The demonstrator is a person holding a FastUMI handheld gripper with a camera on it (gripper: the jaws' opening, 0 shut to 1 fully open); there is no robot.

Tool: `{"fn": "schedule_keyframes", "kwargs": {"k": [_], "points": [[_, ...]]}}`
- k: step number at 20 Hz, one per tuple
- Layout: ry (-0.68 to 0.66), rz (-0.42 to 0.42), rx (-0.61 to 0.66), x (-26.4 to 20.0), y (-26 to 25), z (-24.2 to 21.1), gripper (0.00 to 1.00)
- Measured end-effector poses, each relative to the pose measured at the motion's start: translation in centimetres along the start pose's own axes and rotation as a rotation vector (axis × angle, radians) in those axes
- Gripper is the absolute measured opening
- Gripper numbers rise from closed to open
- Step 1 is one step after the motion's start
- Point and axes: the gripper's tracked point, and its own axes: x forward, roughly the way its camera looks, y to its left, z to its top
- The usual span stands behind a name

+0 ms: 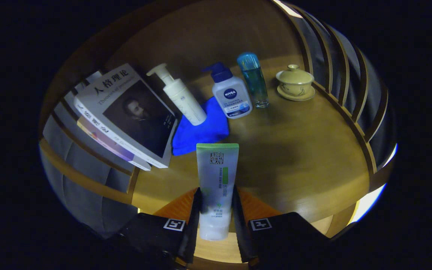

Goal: Pull open the drawer, take out the items inside it, and place them on the countertop above the cabinet.

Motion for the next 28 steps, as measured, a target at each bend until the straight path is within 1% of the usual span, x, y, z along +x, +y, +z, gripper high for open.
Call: {"fn": "schedule_keyframes", "kwargs": {"k": [2, 4, 5, 6, 10, 13, 16, 23, 28], "points": [[-0.005, -0.017, 0.016, 0.5, -0.5, 0.3, 0.48], [-0.024, -0.053, 0.027, 0.6, -1.4, 0.8, 0.48], [-0.025, -0.056, 0.032, 0.6, -1.5, 1.0, 0.50], [-0.022, -0.049, 0.041, 0.7, -1.3, 0.9, 0.51], [-0.047, -0.029, 0.059, 0.4, -0.8, 1.4, 0.51], [-0.061, -0.010, 0.028, -0.4, -0.3, 1.0, 0.75], [-0.130, -0.017, -0.026, -2.2, -0.1, 0.6, 0.99], [-0.376, 0.013, -0.147, -9.0, 2.6, -1.1, 0.98], [-0.567, 0.018, -0.246, -13.3, 4.4, -4.1, 0.98]]}}
